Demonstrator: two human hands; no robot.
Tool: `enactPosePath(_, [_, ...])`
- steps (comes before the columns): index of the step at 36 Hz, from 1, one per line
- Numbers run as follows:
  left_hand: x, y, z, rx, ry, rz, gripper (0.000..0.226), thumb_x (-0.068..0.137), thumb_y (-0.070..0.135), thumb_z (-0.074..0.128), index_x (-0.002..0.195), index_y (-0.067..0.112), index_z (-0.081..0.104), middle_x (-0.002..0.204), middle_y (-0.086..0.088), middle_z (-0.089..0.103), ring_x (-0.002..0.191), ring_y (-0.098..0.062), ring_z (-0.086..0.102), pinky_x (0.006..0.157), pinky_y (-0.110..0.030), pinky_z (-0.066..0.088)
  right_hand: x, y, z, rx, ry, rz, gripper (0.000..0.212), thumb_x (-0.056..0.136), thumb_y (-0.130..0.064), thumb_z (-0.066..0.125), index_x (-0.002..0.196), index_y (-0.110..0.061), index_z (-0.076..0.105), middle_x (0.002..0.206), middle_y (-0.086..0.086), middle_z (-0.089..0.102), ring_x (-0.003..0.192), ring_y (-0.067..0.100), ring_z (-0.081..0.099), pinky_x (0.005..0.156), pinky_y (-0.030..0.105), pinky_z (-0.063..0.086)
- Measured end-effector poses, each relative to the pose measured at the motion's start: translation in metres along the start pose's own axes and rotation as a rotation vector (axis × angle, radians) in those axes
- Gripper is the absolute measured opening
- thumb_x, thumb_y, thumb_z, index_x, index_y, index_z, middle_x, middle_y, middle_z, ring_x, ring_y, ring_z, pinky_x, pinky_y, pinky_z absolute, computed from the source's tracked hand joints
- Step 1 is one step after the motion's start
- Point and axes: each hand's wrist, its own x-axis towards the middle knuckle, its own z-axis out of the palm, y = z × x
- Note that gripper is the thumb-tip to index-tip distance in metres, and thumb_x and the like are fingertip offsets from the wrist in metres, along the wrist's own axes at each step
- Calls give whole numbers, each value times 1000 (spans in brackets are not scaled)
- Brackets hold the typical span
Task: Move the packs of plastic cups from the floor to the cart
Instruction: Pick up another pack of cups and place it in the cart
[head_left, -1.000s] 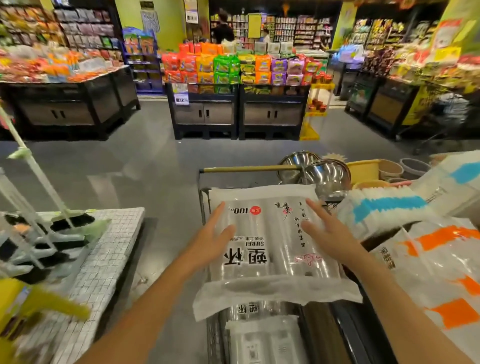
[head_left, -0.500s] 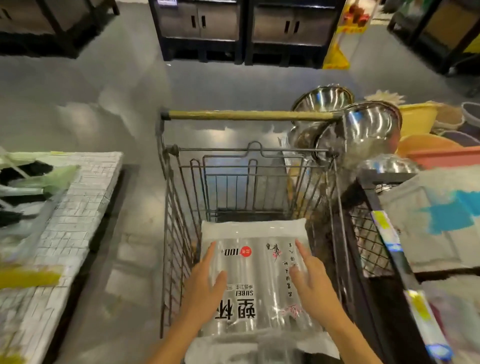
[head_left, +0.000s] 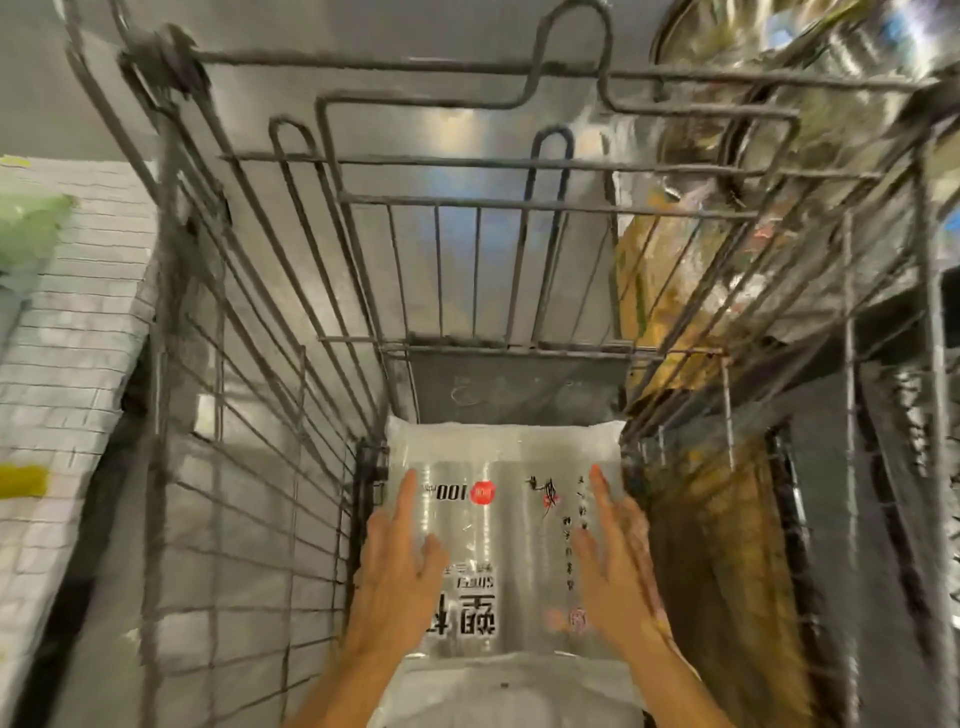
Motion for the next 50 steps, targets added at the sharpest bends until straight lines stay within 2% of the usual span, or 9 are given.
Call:
enactPosePath(5, [1,4,-3,6,-36,-7,70,98,40,41,147,59,-7,146,5,26,84,7,46,67,-13,37,0,-5,-1,16,-23,43,61,102,-41,42,147,-63,7,159,-29,-2,151,8,-5,124,47,12])
enactPosePath(7, [-1,8,-7,3,-34,-8,71,97,43,40,142,65,-10,156,2,16,108,-5,50,85,-30,49,-2,-9,-5,24,-40,66,59,101,-49,38,145,-67,3,162,-24,-4,152,9,-3,124,48,12])
enactPosePath(9, [-4,17,-14,50,-57,-41,72,98,42,40,139,69,-13,162,3,-4,141,-29,30,108,-56,38,-9,-17,-12,-4,-56,84,59,99,-55,35,144,-68,-1,164,-19,-4,152,10,-3,124,46,11])
enactPosePath(11, [-10,25,-26,96,-74,-65,70,99,42,42,142,66,-7,160,10,-14,149,-28,11,115,-56,26,-16,-27,-23,-68,-80,113,60,99,-56,35,143,-68,-3,165,-13,-8,153,14,0,122,45,15])
enactPosePath(14, [-23,46,-56,157,-57,-2,61,97,43,45,148,52,15,158,10,3,145,-25,24,115,-48,31,-26,-51,-49,-159,-126,167,59,100,-54,35,149,-60,2,166,-6,-4,152,22,14,118,46,25])
enactPosePath(18, [-46,102,-108,182,-45,68,51,98,38,48,147,29,38,152,3,28,135,-16,37,110,-33,34,-41,-100,-97,-215,-78,-2,55,101,-42,44,153,-34,27,152,1,38,133,22,45,105,37,40])
enactPosePath(23, [-86,168,-175,182,2,212,43,96,39,52,138,31,50,128,17,46,108,0,49,91,-17,36,-69,-180,-163,-349,-26,-223,56,100,-43,46,152,-30,30,140,1,51,124,22,53,94,38,48])
enactPosePath(32, [-183,224,-313,361,290,320,39,96,38,51,135,30,54,138,7,52,126,-12,46,107,-30,35,-139,-336,-226,-580,25,-589,45,99,-42,47,140,-24,49,130,3,60,112,25,62,90,41,52])
enactPosePath(50, [-439,49,-535,503,667,44,44,93,49,46,131,30,56,126,4,62,113,-19,57,93,-38,48,-385,-521,-77,-636,-52,-1013,36,100,-41,48,131,-26,57,130,-1,63,117,23,59,95,33,47])
